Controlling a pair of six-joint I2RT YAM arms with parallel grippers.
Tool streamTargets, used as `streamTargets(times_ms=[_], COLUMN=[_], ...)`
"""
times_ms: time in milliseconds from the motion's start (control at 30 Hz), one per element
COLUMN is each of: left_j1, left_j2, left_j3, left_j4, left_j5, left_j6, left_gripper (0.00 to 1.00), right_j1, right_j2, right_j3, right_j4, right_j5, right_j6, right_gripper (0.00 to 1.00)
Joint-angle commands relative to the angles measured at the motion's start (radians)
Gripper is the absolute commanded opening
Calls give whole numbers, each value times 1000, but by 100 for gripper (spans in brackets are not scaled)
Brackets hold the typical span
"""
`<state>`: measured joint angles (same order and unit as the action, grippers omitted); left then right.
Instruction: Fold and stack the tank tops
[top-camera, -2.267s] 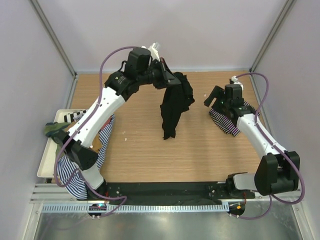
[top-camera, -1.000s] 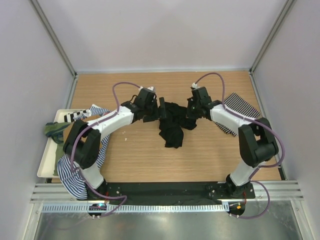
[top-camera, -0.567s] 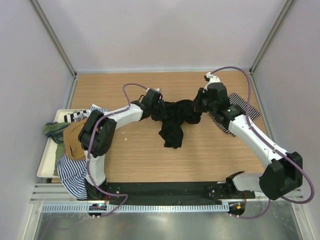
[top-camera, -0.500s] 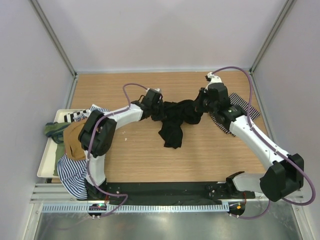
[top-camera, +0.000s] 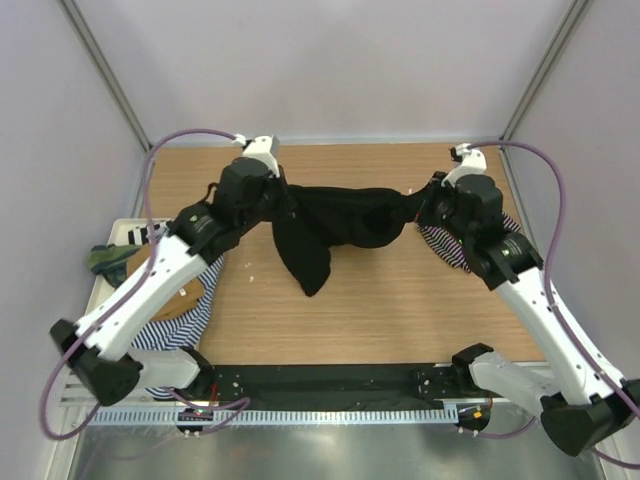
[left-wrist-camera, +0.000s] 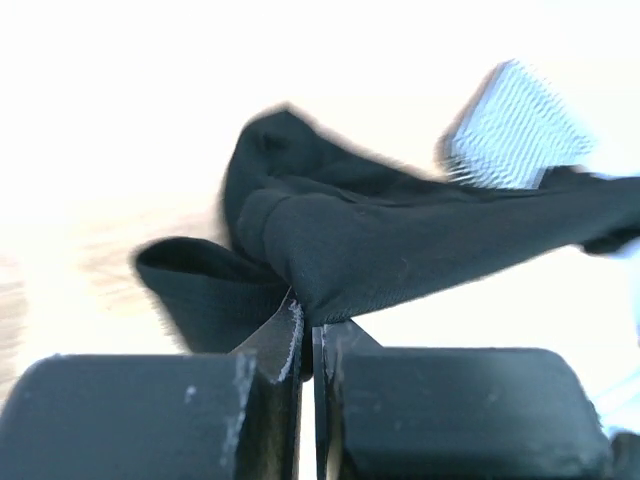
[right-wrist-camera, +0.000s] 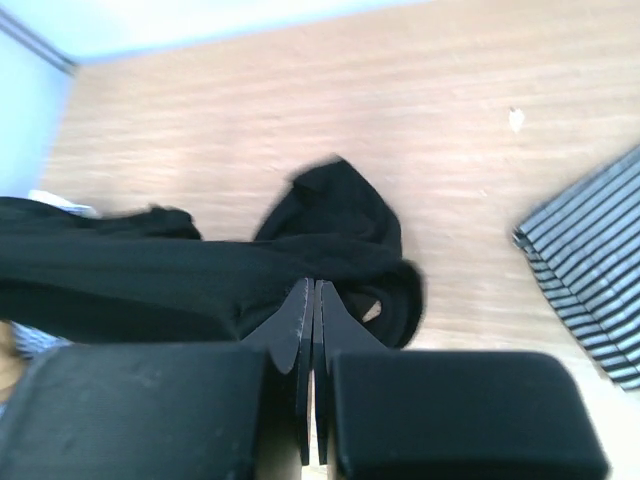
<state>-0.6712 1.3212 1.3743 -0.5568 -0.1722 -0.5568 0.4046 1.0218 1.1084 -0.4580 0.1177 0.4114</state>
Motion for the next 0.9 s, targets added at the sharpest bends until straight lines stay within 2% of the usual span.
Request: streamTargets(times_ms=[0, 100, 200, 300, 333, 400, 467, 533, 633, 700, 867], left_j1=[-68, -116, -126, -125, -122, -73, 8, 36, 38, 38, 36], left_j2=[-111, -146, -157, -123, -103, -74, -45, -53, -101, -125, -207], left_j3=[100, 195, 236, 226, 241, 253, 275, 281, 279, 299, 393], left_j4=[-193, -313, -368, -336, -342, -347, -342, -310, -244, -224, -281], left_j5=[-131, -128, -144, -223, -296, -309, -250, -225, -184, -106, -49], left_j6=[73, 100, 101, 126, 120, 89, 46, 41, 81, 127, 179], left_gripper=[0, 0, 0, 0, 0, 0, 0, 0, 0, 0, 0], right_j1=[2, 3, 3, 2, 2, 2, 2, 2, 2, 3, 5], right_j2=[-80, -144, -201, -169, -149, -105, -95, -100, -111, -100, -72], right_j3=[62, 79, 70, 76, 96, 111, 114, 108, 114, 129, 194], right_j4=[41, 39, 48, 35, 22, -19, -16, -2, 28, 36, 64], right_j5=[-79, -105, -38, 46, 60, 128, 134, 122, 38, -71, -324], right_j6=[-22, -25, -31, -43, -34, -11, 0, 1, -17, -45, -57], right_gripper=[1, 1, 1, 1, 1, 1, 1, 1, 1, 1, 1])
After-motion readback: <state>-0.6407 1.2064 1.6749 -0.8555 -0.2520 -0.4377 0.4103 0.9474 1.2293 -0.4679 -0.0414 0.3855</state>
